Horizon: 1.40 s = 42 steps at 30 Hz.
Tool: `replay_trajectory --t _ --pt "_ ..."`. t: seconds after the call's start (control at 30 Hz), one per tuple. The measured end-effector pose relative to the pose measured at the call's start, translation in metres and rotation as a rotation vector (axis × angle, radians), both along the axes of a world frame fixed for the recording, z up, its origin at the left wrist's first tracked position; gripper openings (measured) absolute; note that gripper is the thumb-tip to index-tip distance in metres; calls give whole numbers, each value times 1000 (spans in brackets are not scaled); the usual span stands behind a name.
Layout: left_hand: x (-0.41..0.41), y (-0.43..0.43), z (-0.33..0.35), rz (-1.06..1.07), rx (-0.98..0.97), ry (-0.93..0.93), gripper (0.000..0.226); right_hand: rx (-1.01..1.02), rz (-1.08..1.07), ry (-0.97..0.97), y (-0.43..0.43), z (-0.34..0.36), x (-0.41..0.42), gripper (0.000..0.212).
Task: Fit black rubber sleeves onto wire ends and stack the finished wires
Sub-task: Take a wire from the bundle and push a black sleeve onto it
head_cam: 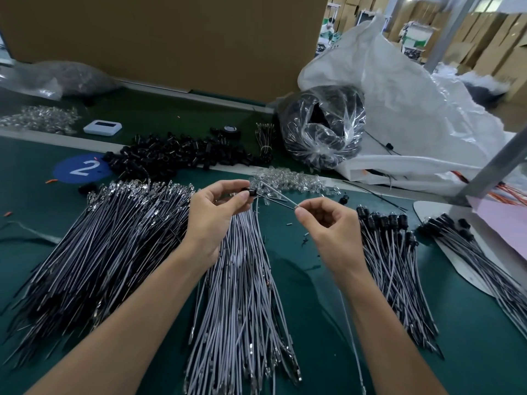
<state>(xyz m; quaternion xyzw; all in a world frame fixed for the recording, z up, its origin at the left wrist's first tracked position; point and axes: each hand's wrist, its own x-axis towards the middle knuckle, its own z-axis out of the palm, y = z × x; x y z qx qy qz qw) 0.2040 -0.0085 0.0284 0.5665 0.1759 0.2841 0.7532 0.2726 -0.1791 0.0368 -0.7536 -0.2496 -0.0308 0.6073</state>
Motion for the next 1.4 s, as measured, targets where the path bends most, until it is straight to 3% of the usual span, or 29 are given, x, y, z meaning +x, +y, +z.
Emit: replay_trajectory --t 0.77,1.4 --pt "0 0 0 -60 -8 -45 18 1 -11 18 1 0 0 12" --pt "-3 -1 1 -96 -25 -124 33 -30 -43 30 -1 -1 2 10"
